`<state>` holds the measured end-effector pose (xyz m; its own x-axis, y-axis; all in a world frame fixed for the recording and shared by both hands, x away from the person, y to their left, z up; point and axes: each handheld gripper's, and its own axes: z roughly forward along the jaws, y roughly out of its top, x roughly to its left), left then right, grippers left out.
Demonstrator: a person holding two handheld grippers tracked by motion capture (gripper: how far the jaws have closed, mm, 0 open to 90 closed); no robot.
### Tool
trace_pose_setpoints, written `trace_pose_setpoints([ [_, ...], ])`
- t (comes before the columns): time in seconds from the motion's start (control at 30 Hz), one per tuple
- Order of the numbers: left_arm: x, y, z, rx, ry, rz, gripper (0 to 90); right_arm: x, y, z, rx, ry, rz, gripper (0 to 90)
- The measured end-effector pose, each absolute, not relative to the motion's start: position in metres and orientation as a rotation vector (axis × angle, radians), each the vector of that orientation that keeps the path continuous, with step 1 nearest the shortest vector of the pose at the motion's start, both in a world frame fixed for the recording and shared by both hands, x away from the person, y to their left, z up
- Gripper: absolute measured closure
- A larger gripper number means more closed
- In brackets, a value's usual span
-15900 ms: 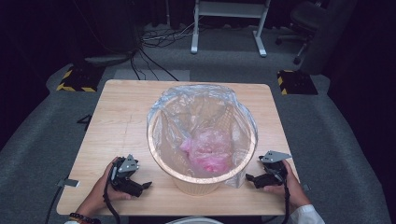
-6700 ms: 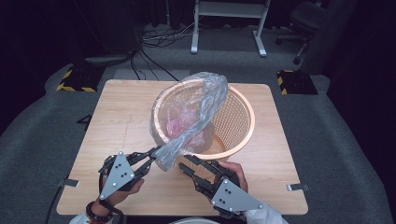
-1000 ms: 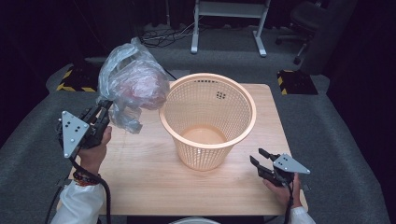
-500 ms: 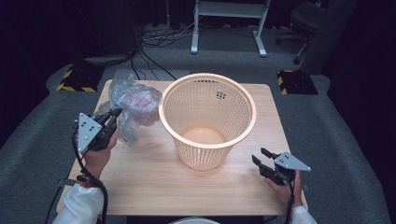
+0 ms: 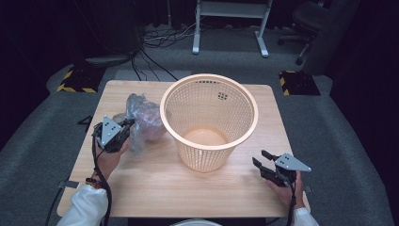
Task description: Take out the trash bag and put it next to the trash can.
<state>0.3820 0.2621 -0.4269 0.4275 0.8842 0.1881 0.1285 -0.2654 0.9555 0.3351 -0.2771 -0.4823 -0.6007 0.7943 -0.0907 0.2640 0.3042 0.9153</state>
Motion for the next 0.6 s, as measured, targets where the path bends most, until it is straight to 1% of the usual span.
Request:
trace_pose_setpoints([
  [0.13, 0.383, 0.255, -0.439, 1.746, 0.897, 0.908, 79.8, 0.335, -0.276, -0.484, 0.937, 2.042, 1.269, 50.5],
  [0.2, 0.383, 0.253, -0.443, 1.794, 0.894, 0.858, 73.8, 0.335, -0.276, -0.484, 0.937, 2.047, 1.262, 50.5],
  [0.27, 0.382, 0.251, -0.445, 1.816, 0.894, 0.856, 71.5, 0.336, -0.276, -0.485, 0.940, 2.050, 1.262, 50.5],
  [0.3, 0.382, 0.251, -0.444, 1.834, 0.887, 0.833, 70.6, 0.336, -0.276, -0.485, 0.942, 2.050, 1.263, 50.5],
  [0.37, 0.382, 0.251, -0.442, 1.843, 0.899, 0.824, 65.1, 0.336, -0.276, -0.485, 0.945, 2.051, 1.260, 50.5],
  [0.43, 0.385, 0.252, -0.437, 1.867, 0.920, 0.741, 50.7, 0.336, -0.276, -0.484, 0.940, 2.052, 1.259, 50.4],
  [0.47, 0.384, 0.252, -0.435, 1.862, 0.926, 0.732, 44.9, 0.336, -0.276, -0.484, 0.939, 2.054, 1.258, 50.4],
  [0.53, 0.381, 0.254, -0.428, 1.852, 0.916, 0.715, 36.8, 0.336, -0.276, -0.484, 0.939, 2.054, 1.257, 50.3],
  [0.57, 0.379, 0.256, -0.423, 1.862, 0.908, 0.659, 32.8, 0.336, -0.276, -0.484, 0.940, 2.056, 1.259, 50.3],
  [0.6, 0.378, 0.257, -0.420, 1.860, 0.907, 0.648, 28.6, 0.336, -0.276, -0.485, 0.945, 2.059, 1.256, 50.1],
])
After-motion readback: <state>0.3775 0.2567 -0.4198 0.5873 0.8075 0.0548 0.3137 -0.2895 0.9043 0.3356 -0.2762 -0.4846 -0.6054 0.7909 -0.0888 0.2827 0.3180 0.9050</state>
